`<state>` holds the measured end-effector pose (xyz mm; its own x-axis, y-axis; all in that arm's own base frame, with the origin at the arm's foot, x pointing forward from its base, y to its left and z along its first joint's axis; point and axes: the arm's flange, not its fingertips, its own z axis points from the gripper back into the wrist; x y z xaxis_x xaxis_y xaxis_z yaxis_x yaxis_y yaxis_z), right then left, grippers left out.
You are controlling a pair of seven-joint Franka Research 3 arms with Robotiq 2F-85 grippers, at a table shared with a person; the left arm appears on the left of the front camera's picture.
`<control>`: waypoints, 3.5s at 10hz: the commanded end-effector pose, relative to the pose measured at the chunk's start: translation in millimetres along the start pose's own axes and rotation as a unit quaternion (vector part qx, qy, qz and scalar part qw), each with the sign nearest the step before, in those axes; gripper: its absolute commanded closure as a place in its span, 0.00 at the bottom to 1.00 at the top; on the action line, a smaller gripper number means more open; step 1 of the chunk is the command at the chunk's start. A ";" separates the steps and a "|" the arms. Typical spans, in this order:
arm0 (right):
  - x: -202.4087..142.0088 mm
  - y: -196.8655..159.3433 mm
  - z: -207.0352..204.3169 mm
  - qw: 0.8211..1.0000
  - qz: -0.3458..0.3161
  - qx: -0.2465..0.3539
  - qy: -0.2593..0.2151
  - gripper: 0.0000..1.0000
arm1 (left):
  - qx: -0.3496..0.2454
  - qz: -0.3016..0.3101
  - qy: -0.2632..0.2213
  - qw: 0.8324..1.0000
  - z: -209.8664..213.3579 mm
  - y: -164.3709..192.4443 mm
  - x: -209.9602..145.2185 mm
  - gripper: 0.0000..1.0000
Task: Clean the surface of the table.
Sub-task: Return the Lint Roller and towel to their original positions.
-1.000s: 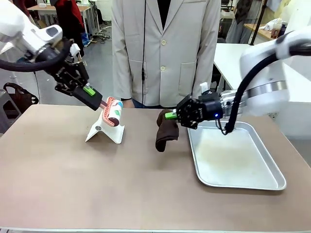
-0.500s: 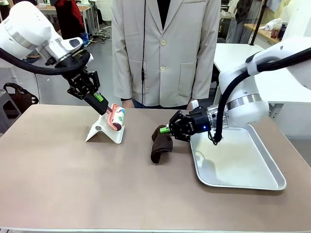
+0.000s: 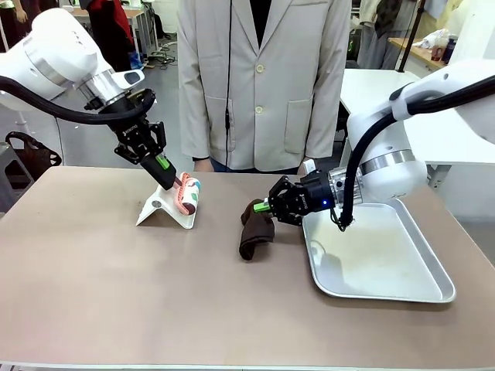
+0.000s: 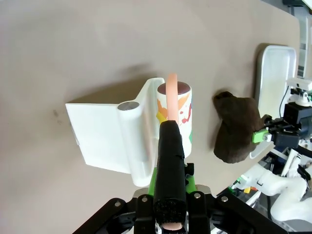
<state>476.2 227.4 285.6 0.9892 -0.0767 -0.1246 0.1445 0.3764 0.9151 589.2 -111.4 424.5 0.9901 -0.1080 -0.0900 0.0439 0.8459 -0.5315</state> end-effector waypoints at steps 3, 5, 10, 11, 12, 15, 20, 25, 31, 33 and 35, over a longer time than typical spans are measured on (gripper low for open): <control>-2.6 2.8 2.2 1.000 0.010 0.004 0.002 0.89 | 0.003 -0.007 0.008 1.000 -9.7 -12.5 2.5 0.78; -2.6 2.8 2.2 1.000 0.010 0.004 0.002 0.89 | 0.006 0.001 -0.001 1.000 -6.6 -1.5 2.5 0.78; -2.6 2.8 2.2 1.000 0.010 0.004 0.002 0.89 | 0.006 0.001 -0.001 1.000 -6.6 -1.5 2.5 0.78; 0.6 -0.3 1.2 1.000 -0.001 0.001 0.000 0.89 | 0.005 0.002 0.001 1.000 -8.5 -0.6 3.0 0.78; 4.9 -2.1 -5.1 1.000 -0.013 -0.019 -0.003 0.89 | 0.005 -0.020 0.014 1.000 -8.4 5.1 -1.0 0.78; 7.4 -4.4 -6.5 0.998 -0.029 -0.042 -0.026 0.89 | 0.004 -0.024 0.020 1.000 -8.9 8.2 -4.6 0.78; 12.3 -10.9 -5.3 0.998 -0.038 -0.034 -0.032 0.89 | 0.009 -0.024 0.010 1.000 -21.5 -2.1 -4.3 0.78; 12.4 -15.5 -1.7 0.999 -0.038 -0.015 -0.030 0.89 | 0.016 0.006 -0.016 1.000 -26.6 -6.4 -6.0 0.78; 13.4 -16.5 -2.9 0.999 -0.047 -0.009 -0.022 0.89 | 0.016 0.045 -0.033 0.998 -24.4 -8.5 -8.7 0.78; 14.0 -17.4 -4.5 0.999 -0.048 -0.009 -0.019 0.89 | 0.027 0.063 -0.031 0.997 -25.0 -3.7 -9.9 0.78; 14.4 -17.5 -5.9 0.999 -0.049 -0.007 -0.015 0.89 | 0.038 0.063 -0.027 0.997 -23.2 0.4 -10.5 0.78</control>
<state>482.2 219.9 264.0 0.9743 -0.1348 -0.1803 0.2201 0.4030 0.8883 581.4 -126.4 406.4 0.9937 0.0000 -0.1120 -0.0558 0.8671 -0.4951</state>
